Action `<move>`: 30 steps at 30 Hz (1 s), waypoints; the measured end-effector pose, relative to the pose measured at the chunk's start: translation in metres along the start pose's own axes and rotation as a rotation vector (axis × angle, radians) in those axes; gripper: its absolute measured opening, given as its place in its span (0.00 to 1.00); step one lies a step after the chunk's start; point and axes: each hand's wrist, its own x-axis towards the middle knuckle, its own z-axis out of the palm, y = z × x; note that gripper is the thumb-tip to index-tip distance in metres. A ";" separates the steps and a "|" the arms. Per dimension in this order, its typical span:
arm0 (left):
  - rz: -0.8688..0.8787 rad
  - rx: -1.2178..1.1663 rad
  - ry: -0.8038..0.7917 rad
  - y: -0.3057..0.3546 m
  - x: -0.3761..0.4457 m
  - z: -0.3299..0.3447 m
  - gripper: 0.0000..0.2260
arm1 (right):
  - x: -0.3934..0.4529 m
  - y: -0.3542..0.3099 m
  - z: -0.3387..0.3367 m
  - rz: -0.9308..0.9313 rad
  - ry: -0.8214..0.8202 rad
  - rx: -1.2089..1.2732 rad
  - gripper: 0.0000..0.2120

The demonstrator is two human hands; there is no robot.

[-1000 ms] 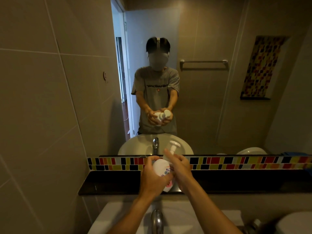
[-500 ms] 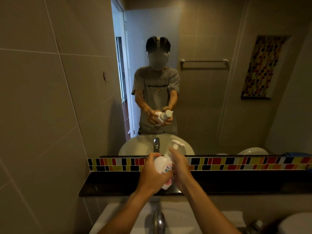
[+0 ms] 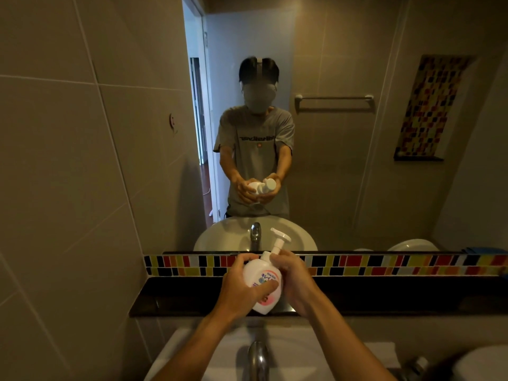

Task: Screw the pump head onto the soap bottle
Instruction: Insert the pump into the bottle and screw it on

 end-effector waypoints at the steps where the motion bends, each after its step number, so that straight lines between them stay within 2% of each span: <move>1: 0.015 0.011 0.005 0.001 -0.001 0.000 0.26 | -0.001 -0.001 0.003 -0.008 0.005 -0.026 0.15; 6: 0.100 0.085 0.041 0.006 -0.007 0.015 0.29 | -0.002 -0.002 0.010 -0.012 0.164 -0.104 0.21; 10: -0.022 -0.070 -0.027 0.007 -0.002 0.006 0.25 | -0.006 -0.012 0.000 0.009 0.012 0.039 0.12; 13: -0.112 -0.221 -0.119 0.008 0.001 -0.003 0.23 | -0.009 -0.022 -0.009 0.016 -0.090 0.003 0.13; 16: -0.036 -0.079 -0.074 0.010 -0.004 0.001 0.24 | -0.012 -0.024 -0.005 -0.006 -0.049 -0.142 0.10; 18: 0.015 0.001 -0.043 0.011 -0.007 0.007 0.25 | -0.010 -0.020 -0.004 0.001 0.014 -0.133 0.18; 20: -0.002 -0.057 -0.030 0.011 -0.006 0.010 0.25 | -0.009 -0.020 -0.003 0.011 0.015 -0.107 0.21; 23: -0.087 -0.224 -0.077 0.013 -0.002 0.007 0.22 | -0.010 -0.022 -0.009 0.048 -0.076 -0.001 0.13; 25: -0.111 -0.255 -0.113 0.012 0.000 0.005 0.21 | -0.011 -0.022 -0.013 0.046 -0.117 0.031 0.13; 27: -0.107 -0.249 -0.123 0.011 0.000 0.004 0.21 | -0.011 -0.020 -0.014 0.023 -0.109 -0.034 0.16; 30: -0.084 -0.185 -0.094 0.008 -0.001 0.006 0.22 | -0.014 -0.019 -0.008 0.002 -0.038 -0.146 0.15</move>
